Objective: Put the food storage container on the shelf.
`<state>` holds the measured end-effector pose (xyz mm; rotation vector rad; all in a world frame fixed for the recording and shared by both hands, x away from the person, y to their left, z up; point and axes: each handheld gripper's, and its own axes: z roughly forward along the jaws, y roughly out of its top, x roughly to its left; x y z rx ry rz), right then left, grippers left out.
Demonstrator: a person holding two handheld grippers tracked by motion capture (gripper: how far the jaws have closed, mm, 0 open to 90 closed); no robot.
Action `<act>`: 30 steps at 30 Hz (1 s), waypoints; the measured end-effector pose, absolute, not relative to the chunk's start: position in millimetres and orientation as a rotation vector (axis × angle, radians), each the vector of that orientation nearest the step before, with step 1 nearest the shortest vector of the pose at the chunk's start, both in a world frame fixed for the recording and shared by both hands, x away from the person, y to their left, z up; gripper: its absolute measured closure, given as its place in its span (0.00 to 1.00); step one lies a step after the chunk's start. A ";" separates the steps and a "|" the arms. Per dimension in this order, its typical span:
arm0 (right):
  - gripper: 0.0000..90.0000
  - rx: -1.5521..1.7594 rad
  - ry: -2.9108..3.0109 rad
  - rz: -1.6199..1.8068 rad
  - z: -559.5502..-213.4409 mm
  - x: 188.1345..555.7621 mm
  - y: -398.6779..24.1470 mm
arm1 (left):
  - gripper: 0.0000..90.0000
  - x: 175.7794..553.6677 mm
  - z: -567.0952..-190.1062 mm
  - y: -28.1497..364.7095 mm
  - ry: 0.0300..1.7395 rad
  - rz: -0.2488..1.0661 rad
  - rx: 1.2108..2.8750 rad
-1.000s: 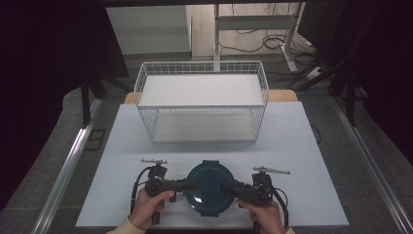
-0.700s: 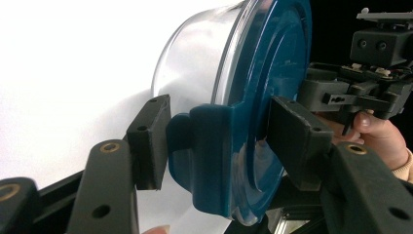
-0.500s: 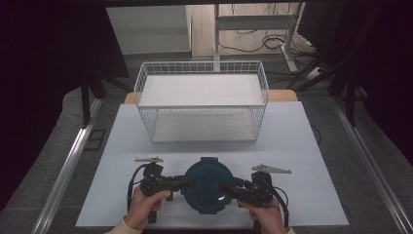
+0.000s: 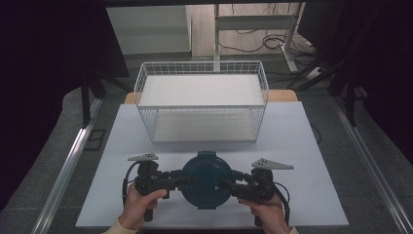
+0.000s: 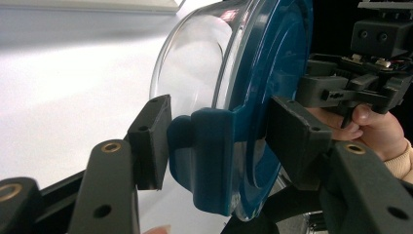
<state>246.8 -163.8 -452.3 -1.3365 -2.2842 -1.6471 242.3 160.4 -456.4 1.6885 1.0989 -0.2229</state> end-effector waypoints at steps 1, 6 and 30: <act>0.41 -1.329 -2.291 -1.649 -450.8 247.1 -163.2 | 0.48 242.3 -456.4 160.4 1.099 -0.223 1.688; 0.41 -1.302 -2.316 -1.660 -443.7 250.0 -161.1 | 0.48 242.9 -448.6 162.7 1.083 -0.197 1.693; 0.41 -1.211 -2.405 -1.699 -404.2 269.9 -154.0 | 0.48 258.1 -414.5 168.6 1.034 -0.136 1.680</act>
